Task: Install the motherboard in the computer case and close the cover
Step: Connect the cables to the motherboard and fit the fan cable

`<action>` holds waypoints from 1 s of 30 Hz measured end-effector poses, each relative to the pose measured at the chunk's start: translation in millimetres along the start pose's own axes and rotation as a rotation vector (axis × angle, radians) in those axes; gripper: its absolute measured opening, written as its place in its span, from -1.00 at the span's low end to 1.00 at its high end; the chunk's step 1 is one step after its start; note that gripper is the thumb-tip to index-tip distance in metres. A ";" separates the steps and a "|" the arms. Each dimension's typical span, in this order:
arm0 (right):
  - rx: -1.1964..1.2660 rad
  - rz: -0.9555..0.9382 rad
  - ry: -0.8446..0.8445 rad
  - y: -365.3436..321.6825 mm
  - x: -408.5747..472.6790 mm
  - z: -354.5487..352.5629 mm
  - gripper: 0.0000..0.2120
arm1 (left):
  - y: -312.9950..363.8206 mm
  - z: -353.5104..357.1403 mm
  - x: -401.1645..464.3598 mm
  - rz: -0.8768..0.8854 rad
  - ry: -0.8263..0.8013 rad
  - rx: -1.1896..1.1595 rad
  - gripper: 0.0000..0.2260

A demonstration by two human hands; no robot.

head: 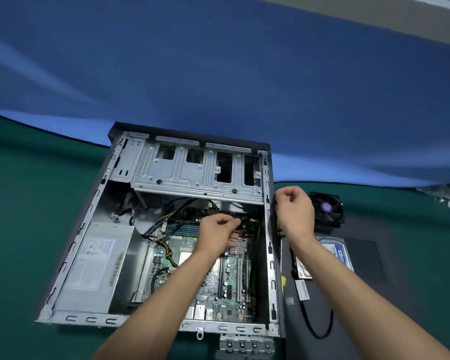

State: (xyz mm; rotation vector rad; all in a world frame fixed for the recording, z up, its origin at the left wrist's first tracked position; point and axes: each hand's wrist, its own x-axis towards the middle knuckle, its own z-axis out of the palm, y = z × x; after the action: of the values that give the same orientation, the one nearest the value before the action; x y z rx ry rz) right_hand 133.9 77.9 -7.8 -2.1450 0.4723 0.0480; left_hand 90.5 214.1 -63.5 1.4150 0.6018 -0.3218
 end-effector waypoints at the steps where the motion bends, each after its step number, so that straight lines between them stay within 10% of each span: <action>1: -0.029 -0.002 0.010 0.9 5.4 3.7 -0.89 | -0.7 2.0 3.6 -0.010 0.004 -0.013 -0.97; 30: -0.093 0.066 0.073 21.4 26.6 38.2 -0.61 | -23.7 34.9 69.7 0.396 -0.023 0.794 -0.86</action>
State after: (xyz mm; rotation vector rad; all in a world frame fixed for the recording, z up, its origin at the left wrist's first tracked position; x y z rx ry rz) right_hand 156.4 89.1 -52.5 -2.2274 0.5936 0.0295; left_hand 141.0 186.2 -121.0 2.2435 0.1482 -0.2664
